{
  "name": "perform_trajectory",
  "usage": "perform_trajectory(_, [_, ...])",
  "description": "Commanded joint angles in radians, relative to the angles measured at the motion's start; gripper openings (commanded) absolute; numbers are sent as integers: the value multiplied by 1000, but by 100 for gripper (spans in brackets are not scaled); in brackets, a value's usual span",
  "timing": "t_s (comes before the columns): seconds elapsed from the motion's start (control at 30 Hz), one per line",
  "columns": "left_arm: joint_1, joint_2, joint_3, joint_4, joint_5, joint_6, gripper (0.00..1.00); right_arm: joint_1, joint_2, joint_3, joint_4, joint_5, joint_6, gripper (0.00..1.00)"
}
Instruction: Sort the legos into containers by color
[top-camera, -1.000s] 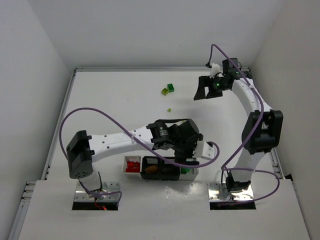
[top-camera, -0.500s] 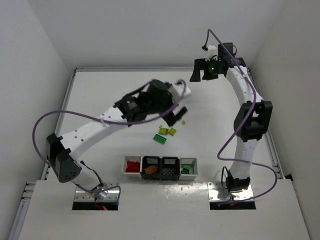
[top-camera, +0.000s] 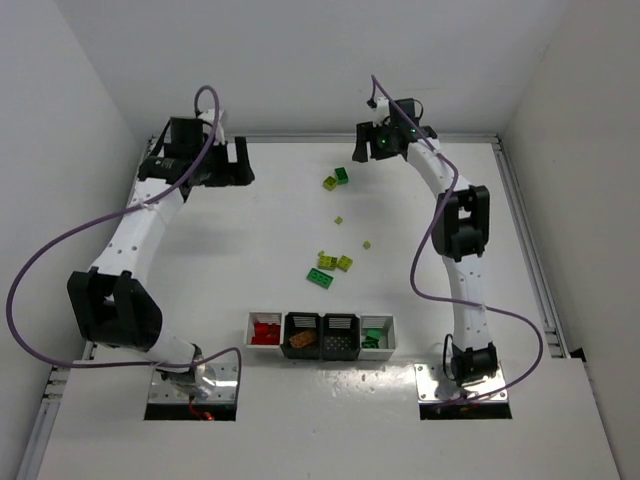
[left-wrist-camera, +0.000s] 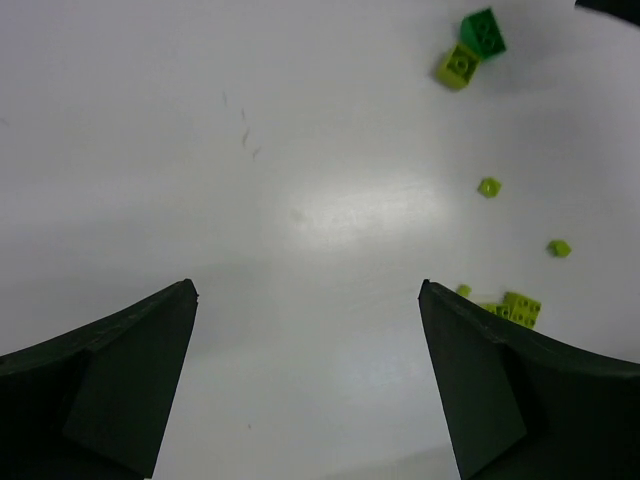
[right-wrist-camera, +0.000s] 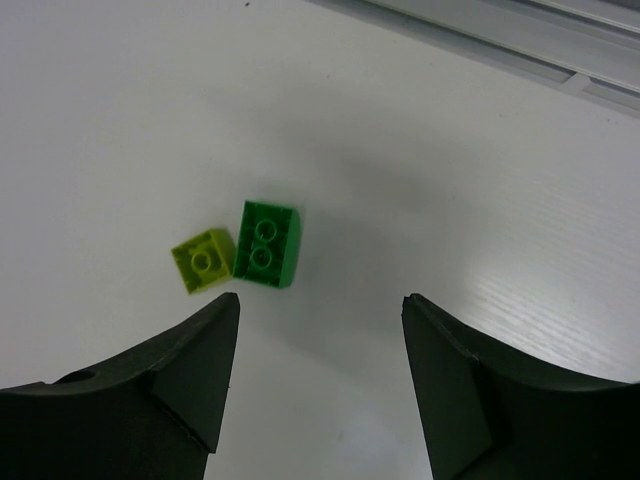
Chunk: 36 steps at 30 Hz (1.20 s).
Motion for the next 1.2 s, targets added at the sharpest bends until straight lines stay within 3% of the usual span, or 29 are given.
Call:
perform_trajectory(0.0, [25,-25,-71,-17,129,-77,99,26,29,25,211,82,59,66])
perform_trajectory(0.17, [70,-26,-95,-17,194,-86,99,67,112,93,262,148,86,65])
perform_trajectory(0.4, [88,-16,-118,2,240,-104,99,115,143,55,280,168,114,65])
perform_trajectory(0.5, [97,-27,-141,11,240,-104,99,124,155,55,280,168,114,78])
perform_trajectory(0.57, [97,-27,-152,11,240,-104,99,135,164,64,280,168,114,81])
perform_trajectory(1.17, [126,-36,-183,11,260,-104,99,162,224,42,280,277,74,73])
